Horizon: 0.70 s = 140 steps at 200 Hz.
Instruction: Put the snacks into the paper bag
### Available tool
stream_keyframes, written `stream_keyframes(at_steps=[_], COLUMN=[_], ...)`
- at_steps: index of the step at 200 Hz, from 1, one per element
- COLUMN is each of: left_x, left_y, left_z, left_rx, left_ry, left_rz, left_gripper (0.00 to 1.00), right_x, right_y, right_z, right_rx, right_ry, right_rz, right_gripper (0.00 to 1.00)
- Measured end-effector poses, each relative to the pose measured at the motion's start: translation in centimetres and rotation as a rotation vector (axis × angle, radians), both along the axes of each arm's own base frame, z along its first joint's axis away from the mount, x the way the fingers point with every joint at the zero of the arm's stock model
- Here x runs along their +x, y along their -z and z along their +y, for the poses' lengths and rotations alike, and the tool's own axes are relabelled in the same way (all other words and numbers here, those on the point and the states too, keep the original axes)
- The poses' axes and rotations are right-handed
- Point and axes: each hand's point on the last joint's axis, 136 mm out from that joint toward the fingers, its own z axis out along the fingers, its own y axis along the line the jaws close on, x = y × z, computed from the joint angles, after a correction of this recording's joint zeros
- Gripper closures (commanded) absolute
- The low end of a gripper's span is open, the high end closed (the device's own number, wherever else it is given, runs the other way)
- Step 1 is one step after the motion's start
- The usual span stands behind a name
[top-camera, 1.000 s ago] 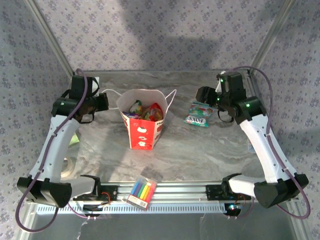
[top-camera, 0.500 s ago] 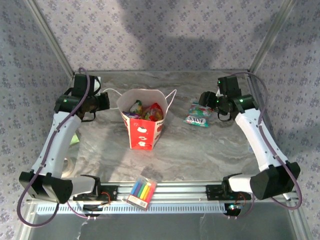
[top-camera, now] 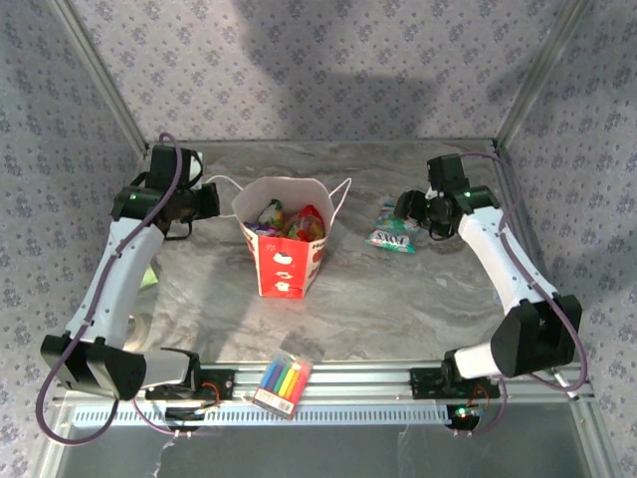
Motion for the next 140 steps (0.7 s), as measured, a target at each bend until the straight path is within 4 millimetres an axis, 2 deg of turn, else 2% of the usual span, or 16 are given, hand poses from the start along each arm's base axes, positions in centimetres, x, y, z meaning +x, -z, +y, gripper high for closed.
stream_keyframes(at_steps=[92,140], left_x=[0.3,0.3], left_y=[0.5,0.5], left_z=[0.0,0.1], left_rx=[0.001,0.005], left_ry=[-0.012,-0.015], left_rz=[0.014,0.014], left_gripper=[0.91,0.91], right_x=[0.5,0.4], right_y=[3.2,5.9], right_z=[0.1,0.0], right_rx=[-0.012,-0.031], right_ry=[-0.003,-0.013], right_rz=[0.069,0.132], right_gripper=[0.25,0.14])
